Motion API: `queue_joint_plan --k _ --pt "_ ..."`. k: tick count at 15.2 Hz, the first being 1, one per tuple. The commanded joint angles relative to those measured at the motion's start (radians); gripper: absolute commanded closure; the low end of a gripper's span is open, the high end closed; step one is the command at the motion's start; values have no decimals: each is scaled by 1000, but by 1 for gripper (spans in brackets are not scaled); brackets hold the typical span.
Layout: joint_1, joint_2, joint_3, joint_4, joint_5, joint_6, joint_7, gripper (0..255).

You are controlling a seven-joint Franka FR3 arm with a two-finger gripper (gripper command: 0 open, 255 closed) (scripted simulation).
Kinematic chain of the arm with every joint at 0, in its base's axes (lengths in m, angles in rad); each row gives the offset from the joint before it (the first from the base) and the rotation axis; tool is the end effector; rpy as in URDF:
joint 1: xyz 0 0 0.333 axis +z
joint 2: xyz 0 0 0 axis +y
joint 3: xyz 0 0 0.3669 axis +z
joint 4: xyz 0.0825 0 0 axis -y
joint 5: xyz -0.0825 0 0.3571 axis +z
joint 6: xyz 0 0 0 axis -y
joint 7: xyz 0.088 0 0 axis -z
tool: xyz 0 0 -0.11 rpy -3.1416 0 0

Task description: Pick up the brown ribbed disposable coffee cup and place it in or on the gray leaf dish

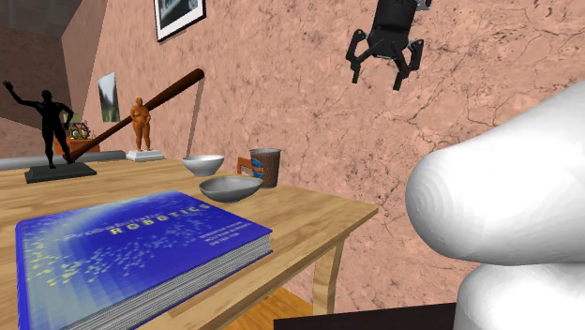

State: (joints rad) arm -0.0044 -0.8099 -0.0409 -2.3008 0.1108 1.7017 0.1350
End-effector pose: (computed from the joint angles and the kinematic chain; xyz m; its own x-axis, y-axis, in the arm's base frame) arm 0.2496 -0.0073 0.6680 0.9648 -0.1852 0.1868 -0.1548 -0.9739 -0.1663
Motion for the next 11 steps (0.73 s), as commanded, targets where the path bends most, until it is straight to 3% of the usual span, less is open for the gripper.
queue_joint_plan --k 1,11 --pt "0 0 0 0 0 0 0 0" --pt "26 307 148 84 56 171 180 0"
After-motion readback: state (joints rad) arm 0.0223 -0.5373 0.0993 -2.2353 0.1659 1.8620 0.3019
